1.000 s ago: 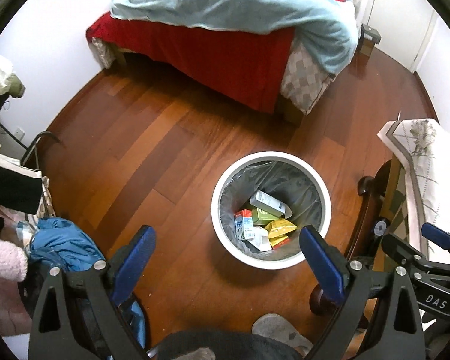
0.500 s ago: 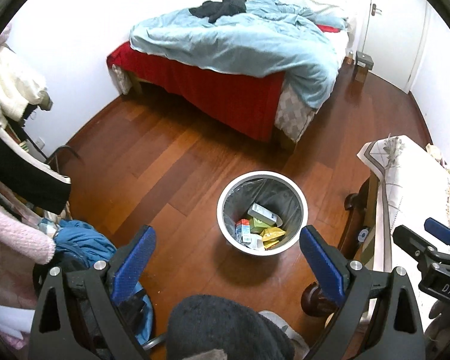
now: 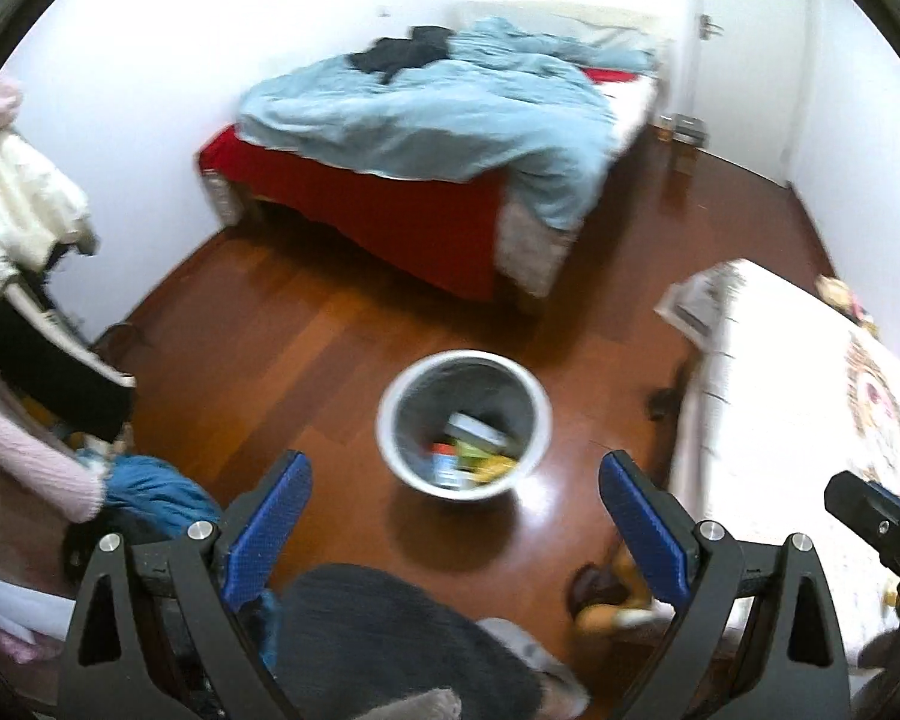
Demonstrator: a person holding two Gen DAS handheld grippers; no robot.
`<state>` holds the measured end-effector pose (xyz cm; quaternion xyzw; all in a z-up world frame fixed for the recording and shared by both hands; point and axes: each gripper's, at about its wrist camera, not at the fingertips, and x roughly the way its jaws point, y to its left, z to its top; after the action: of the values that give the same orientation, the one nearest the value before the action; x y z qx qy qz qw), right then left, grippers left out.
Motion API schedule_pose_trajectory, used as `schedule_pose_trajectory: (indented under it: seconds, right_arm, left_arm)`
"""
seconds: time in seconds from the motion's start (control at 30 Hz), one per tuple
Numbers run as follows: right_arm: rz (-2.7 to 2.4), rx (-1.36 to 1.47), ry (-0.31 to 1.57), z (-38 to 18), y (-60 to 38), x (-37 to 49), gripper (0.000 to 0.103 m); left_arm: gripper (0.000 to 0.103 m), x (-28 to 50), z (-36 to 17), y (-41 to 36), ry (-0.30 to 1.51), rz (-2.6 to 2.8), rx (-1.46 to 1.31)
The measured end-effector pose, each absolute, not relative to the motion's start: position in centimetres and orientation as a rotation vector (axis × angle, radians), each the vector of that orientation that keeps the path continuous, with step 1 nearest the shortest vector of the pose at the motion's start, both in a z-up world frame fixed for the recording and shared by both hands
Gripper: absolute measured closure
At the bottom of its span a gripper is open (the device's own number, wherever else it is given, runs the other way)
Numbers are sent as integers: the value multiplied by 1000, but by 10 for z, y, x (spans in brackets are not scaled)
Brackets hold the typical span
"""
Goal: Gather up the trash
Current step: 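Grasp the clear plastic cup with the left tool while the right tool grasps the crumpled white paper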
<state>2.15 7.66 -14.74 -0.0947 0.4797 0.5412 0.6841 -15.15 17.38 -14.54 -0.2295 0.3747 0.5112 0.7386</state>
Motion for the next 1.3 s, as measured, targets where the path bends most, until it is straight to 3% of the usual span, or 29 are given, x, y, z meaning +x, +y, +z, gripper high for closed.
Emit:
schedule_pose_trajectory:
  seconds: [0.5, 0.53, 0.63, 0.67, 0.93, 1.03, 1.13, 1.17, 1.23, 1.3]
  right_arm:
    - [500, 0, 1193, -221, -183, 256, 1]
    - [484, 10, 1200, -227, -191, 269, 2]
    - [435, 32, 1217, -247, -211, 311, 22]
    - [418, 31, 1224, -254, -214, 325, 25]
    - [380, 36, 1223, -280, -212, 378, 25]
    - [398, 52, 1230, -287, -207, 382, 30]
    - [401, 50, 1240, -297, -200, 383, 42]
    - [397, 47, 1243, -300, -199, 383, 50]
    - [395, 41, 1229, -300, -199, 381, 51]
    - [397, 32, 1222, -300, -197, 379, 52]
  left_arm:
    - [5, 101, -247, 51, 1135, 676, -352]
    - [5, 117, -251, 49, 1149, 658, -345]
    - [5, 164, -259, 47, 1166, 629, -306]
    - [5, 176, -262, 46, 1171, 622, -292]
    - [6, 256, -278, 42, 1197, 538, -196]
    - [7, 275, -282, 39, 1203, 496, -184]
    - [20, 291, -289, 38, 1228, 475, -171]
    - [29, 296, -291, 38, 1236, 473, -168]
    - [43, 305, -296, 40, 1248, 467, -169]
    - [64, 307, -296, 41, 1235, 462, -173]
